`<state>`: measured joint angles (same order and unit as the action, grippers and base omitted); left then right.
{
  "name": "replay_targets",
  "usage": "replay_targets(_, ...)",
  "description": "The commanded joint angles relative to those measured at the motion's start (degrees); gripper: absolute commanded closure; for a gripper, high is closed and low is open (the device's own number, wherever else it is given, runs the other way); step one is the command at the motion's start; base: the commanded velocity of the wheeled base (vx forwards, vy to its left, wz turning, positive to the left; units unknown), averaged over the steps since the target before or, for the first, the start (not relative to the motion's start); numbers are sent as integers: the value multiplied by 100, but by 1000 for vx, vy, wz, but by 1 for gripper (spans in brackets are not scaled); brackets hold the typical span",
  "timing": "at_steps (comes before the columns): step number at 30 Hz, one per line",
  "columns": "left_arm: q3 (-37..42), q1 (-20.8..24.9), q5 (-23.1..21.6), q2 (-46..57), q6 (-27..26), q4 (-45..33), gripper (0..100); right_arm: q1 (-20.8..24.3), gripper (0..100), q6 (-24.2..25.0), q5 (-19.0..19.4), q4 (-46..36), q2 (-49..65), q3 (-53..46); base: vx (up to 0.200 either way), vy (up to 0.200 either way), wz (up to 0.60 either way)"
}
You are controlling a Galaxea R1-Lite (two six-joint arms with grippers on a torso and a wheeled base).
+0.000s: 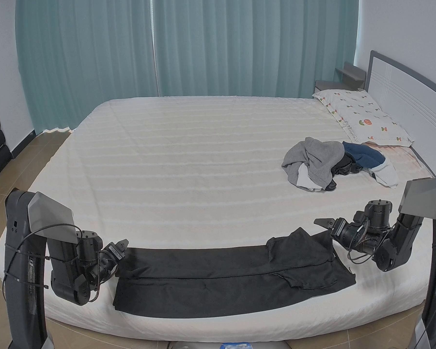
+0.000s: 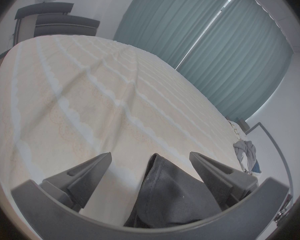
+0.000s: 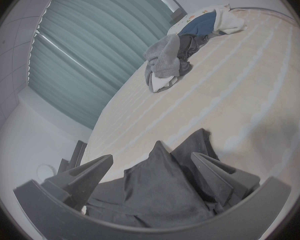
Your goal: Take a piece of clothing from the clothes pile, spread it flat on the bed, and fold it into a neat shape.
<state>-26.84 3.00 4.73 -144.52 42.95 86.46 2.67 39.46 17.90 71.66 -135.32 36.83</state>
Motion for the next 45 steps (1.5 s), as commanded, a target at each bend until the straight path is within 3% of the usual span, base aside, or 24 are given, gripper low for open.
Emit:
replay_targets(1, 162, -1, 10, 187, 372, 3, 0, -293, 0, -176, 513, -29, -4, -150, 0, 0, 0)
replay_targets(11, 303, 43, 10, 275, 574, 3, 0, 23, 0, -800, 636, -838, -250, 413, 0, 0, 0)
replay_targets(26, 267, 43, 19, 258, 574, 3, 0, 67, 0, -1002, 627, -969, -522, 597, 0, 0, 0)
replay_targets(27, 267, 43, 19, 249, 566, 3, 0, 58, 100, -1028, 627, -969, -531, 589, 0, 0, 0)
replay_targets(38, 232, 43, 19, 249, 548, 20, 0, -170, 100, -1494, 627, -1013, -285, 167, 0, 0, 0)
replay_targets(45, 294, 43, 28, 231, 530, 275, 0, -320, 100, -1547, 627, -1004, -48, -150, 0, 0, 0)
